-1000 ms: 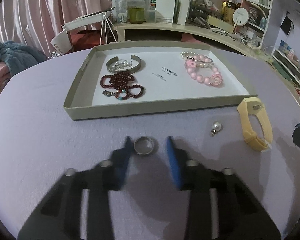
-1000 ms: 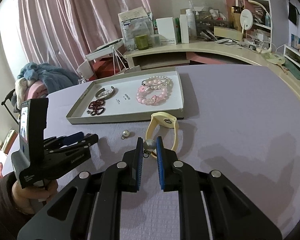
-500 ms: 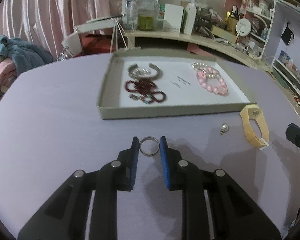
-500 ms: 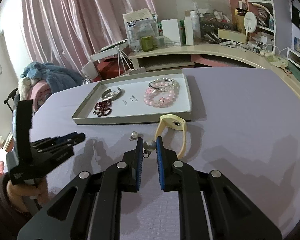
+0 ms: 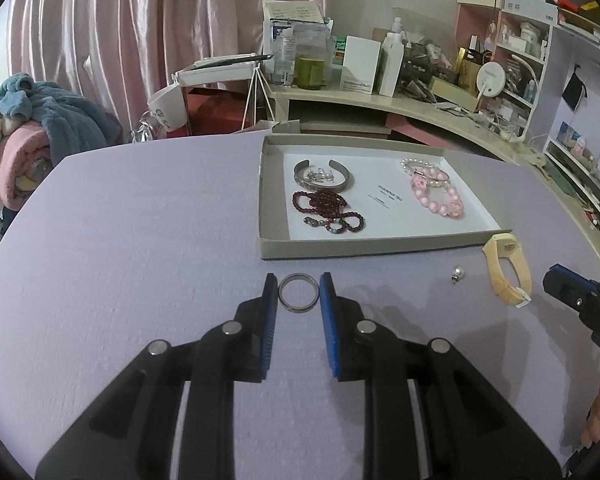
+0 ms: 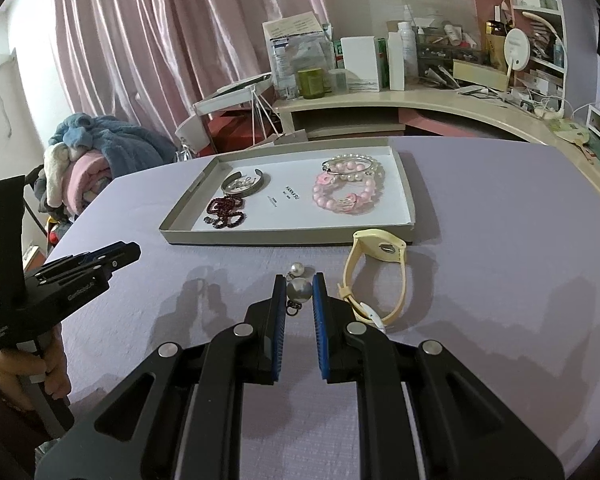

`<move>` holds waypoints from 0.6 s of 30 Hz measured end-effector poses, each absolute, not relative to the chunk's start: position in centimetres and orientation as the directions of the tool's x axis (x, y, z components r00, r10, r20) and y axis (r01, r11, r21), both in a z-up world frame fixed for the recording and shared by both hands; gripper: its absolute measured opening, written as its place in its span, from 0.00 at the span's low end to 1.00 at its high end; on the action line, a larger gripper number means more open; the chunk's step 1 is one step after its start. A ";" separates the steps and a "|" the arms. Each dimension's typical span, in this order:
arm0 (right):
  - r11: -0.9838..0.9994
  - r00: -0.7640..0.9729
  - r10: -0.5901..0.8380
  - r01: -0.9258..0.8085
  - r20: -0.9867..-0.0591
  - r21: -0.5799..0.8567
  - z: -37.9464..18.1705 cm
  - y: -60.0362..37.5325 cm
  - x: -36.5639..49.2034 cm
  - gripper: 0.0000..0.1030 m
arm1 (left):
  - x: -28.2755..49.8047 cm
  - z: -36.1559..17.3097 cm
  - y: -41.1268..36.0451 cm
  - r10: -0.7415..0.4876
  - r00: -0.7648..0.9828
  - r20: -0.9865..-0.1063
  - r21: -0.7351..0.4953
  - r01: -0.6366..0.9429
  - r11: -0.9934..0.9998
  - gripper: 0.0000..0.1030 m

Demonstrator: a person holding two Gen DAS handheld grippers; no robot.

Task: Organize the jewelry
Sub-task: 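Carry the pearl earring into the tray and open the right tool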

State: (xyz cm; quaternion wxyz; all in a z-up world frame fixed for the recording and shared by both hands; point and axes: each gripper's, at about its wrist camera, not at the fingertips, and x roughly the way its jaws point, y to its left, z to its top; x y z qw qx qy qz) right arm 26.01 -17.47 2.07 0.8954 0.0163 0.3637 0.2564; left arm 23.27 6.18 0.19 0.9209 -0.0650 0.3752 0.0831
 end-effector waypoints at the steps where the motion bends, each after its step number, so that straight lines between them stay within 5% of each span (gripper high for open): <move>1: 0.869 0.605 0.470 -0.447 -0.643 0.215 2.1 -17.4 26.0 0.13 | 23.2 0.2 6.2 0.103 0.705 -0.702 -0.058 -0.200 0.978 0.21; 18: 0.884 0.666 0.464 -0.397 -0.584 0.249 5.8 -16.8 33.4 0.13 | 24.1 1.8 6.6 0.082 0.736 -0.672 -0.082 -0.184 0.979 0.21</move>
